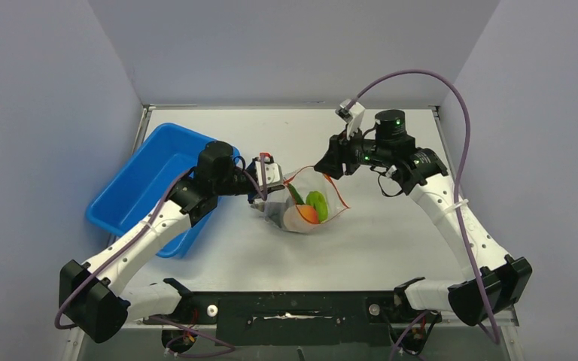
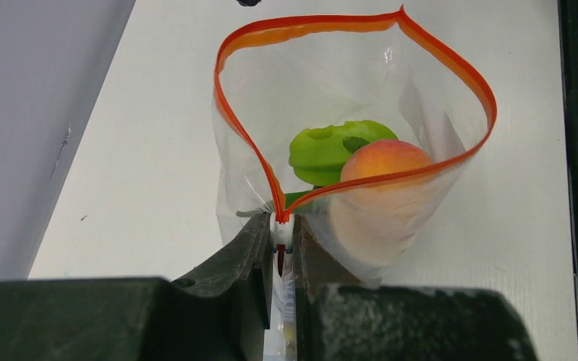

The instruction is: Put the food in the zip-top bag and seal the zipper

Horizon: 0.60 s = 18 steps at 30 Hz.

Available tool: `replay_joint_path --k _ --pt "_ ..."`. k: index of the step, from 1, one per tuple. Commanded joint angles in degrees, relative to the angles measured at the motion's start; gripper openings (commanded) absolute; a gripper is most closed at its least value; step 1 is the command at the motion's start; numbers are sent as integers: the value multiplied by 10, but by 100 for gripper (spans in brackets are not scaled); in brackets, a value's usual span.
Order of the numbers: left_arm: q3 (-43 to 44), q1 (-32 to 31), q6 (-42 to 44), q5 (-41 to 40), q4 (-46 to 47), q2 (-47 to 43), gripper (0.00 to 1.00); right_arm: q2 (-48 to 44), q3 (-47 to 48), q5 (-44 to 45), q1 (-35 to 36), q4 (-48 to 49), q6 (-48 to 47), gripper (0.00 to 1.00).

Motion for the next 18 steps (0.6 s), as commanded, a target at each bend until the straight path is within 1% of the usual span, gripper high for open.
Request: replay_joint_path --k 1,4,6,10,13,15,18 --pt "-2 -2 -37 33 51 5 0 -9 39 85 49 -2 -68 49" --pt "-10 -2 -51 33 68 5 0 -18 29 110 99 22 -119 51" --pt "-15 -2 -60 34 79 3 0 -28 15 108 120 51 -149 51" --pt "-22 -2 -70 43 92 -3 0 -59 -31 54 141 141 -206 53" --pt "-29 -2 -75 44 100 -8 0 -74 -69 34 160 191 -246 55" --pt "-33 -2 -78 44 103 -13 0 -68 -77 22 165 196 -262 56" --pt "-40 -2 -84 43 109 -21 0 -52 -73 4 173 177 -295 57"
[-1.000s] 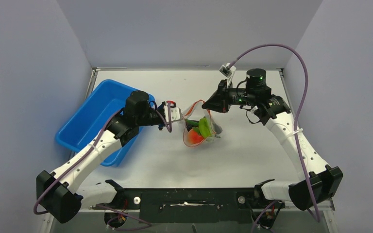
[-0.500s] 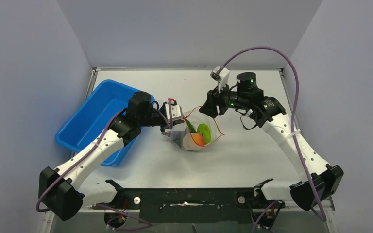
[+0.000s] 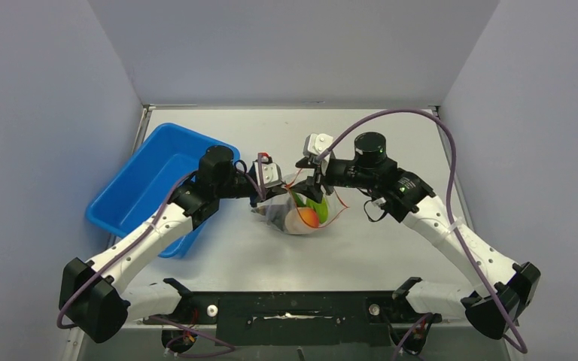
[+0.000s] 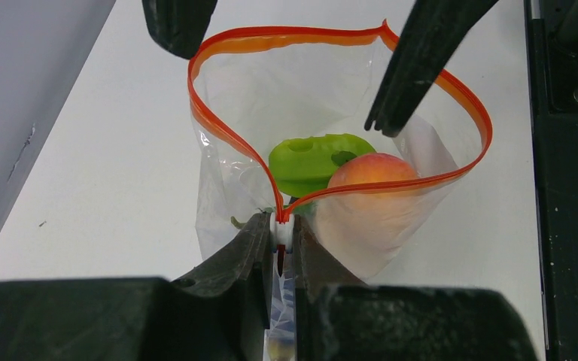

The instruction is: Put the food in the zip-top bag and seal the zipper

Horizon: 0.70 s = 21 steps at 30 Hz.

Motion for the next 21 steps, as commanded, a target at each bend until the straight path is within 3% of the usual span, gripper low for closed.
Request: replay_joint_path --k 1,13,18,21 --pt "-3 -2 -18 19 48 -29 0 16 2 -37 15 41 -81 57" --pt "-15 -2 -22 23 51 -41 0 66 9 -20 29 -16 -178 53" --pt "-12 -1 -28 21 48 -42 0 78 5 -6 36 -40 -207 42" --pt "-2 -1 -19 23 29 -38 0 82 1 5 39 -46 -219 28"
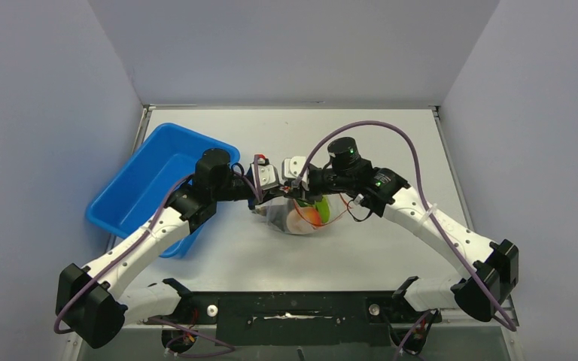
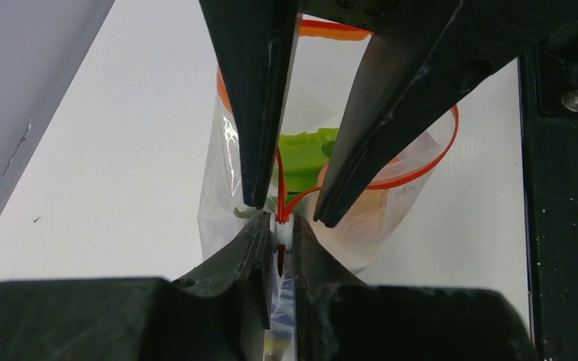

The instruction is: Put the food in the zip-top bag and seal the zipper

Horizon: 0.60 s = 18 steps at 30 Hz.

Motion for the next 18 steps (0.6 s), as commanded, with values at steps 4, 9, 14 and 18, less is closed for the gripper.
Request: replay_joint_path --k 4,9,14,18 --pt "15 1 -5 16 23 -19 0 4 -2 34 6 -4 -42 3" --pt "15 6 -14 20 2 -26 10 -7 -13 31 6 -1 -50 0" --pt "-2 12 -1 20 -8 -33 26 -18 -20 25 4 3 -48 0" --pt "-17 17 4 17 3 -35 29 -22 -25 21 2 6 -47 0"
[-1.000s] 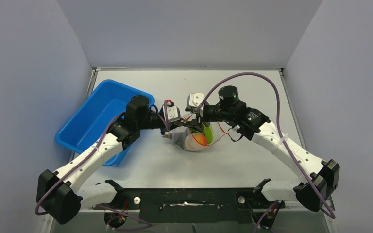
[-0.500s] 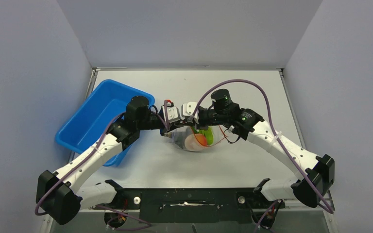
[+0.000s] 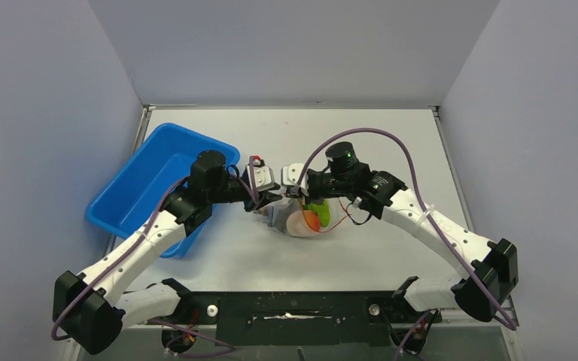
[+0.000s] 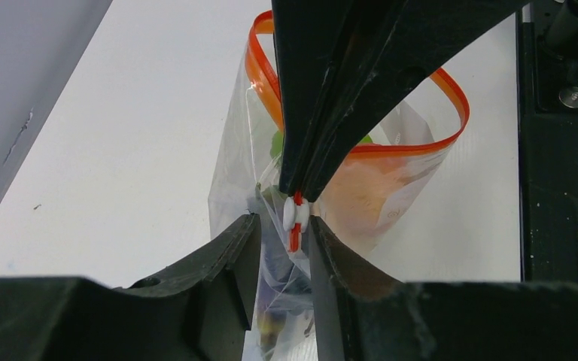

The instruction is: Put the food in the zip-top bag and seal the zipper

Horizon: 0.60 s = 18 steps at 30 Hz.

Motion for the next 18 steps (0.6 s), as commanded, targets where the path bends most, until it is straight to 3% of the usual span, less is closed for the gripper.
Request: replay_joint_path --k 1,18 --pt "-16 6 5 20 34 -16 29 -24 -6 0 -4 18 -5 0" --pt "-46 7 -6 16 85 -14 28 -28 -3 -27 -14 27 7 0"
